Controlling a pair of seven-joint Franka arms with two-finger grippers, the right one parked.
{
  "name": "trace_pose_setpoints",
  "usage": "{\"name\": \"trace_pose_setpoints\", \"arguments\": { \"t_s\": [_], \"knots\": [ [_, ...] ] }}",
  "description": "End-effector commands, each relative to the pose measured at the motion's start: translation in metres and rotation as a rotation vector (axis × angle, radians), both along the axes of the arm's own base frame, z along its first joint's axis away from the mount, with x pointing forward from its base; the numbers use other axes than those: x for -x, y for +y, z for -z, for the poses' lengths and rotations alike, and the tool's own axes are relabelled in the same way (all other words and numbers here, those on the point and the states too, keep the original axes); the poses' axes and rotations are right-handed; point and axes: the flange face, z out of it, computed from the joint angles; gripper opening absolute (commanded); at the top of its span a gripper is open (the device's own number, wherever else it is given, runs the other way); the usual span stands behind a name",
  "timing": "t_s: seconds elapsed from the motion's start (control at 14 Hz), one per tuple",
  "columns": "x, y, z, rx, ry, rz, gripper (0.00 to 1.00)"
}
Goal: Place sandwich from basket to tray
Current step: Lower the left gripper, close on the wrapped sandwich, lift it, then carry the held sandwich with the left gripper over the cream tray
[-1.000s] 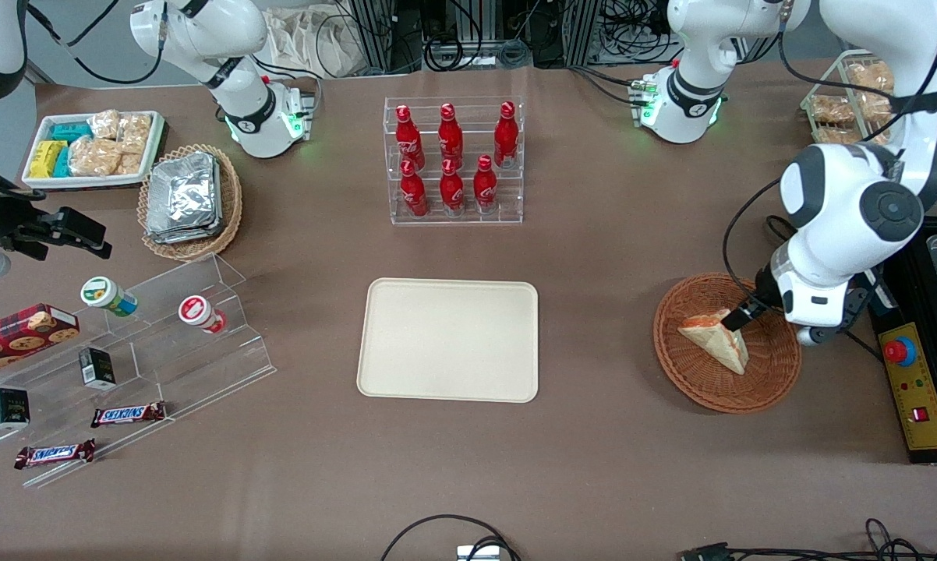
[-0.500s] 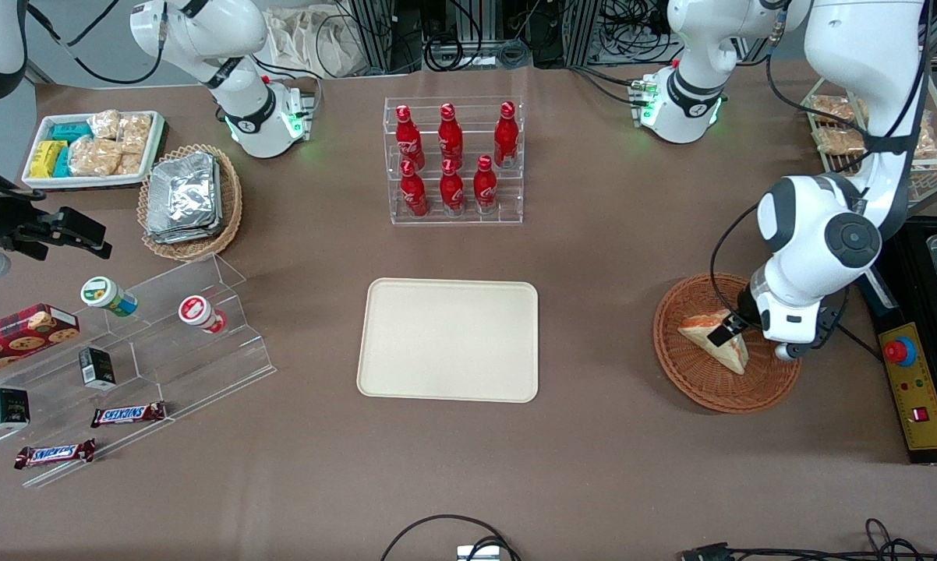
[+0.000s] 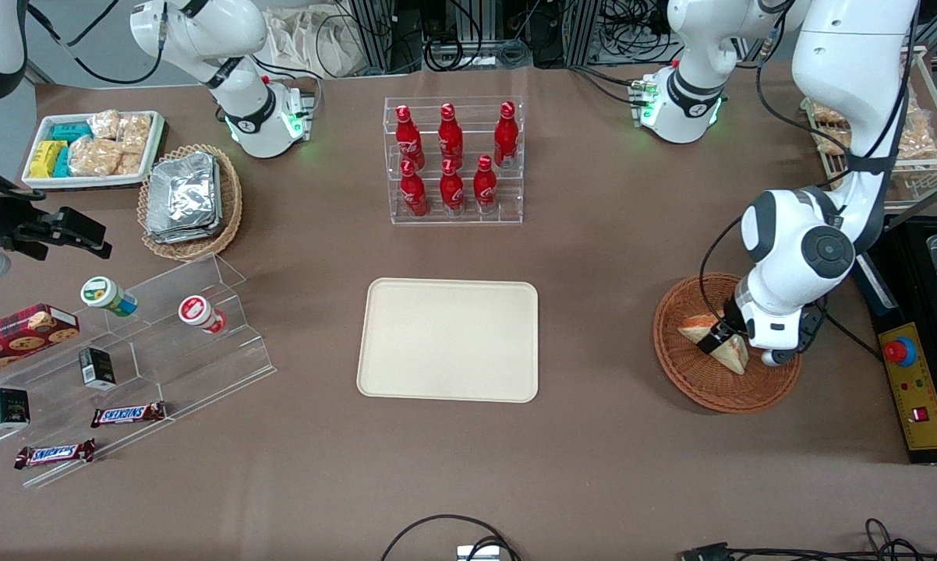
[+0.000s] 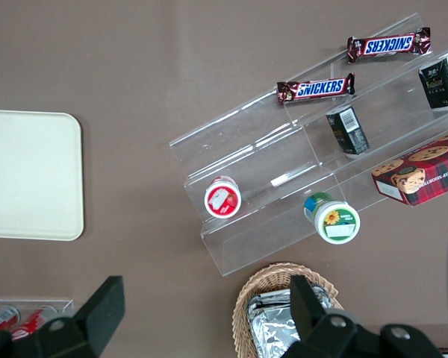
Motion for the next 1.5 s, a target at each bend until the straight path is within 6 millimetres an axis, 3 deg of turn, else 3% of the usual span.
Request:
{"name": "trace_pose_setpoints", "arguments": {
  "t_s": [0.0,0.21,0.36,0.5,0.71,0.86,1.07,1.29,1.43],
  "knots": [
    [0.001,-0.001,-0.003,-0.016,-0.017,-0.008,0.44],
    [0.001,-0.001,-0.004,-0.016,-0.016,-0.007,0.14],
    [0.001,-0.001,-0.010,-0.017,-0.019,0.002,0.12],
    [0.002,-0.003,-0.036,-0.020,-0.015,0.018,0.11],
    [-0.003,-0.017,-0.107,-0.042,0.041,0.082,0.05],
    [-0.014,-0.042,-0.161,-0.040,0.080,0.133,0.02],
    [-0.014,-0.093,-0.229,-0.031,0.105,0.295,0.00],
    [0.001,-0.147,-0.267,-0.031,0.109,0.491,0.00],
    [0.012,-0.182,-0.278,-0.050,0.091,0.566,0.00]
  ]
}}
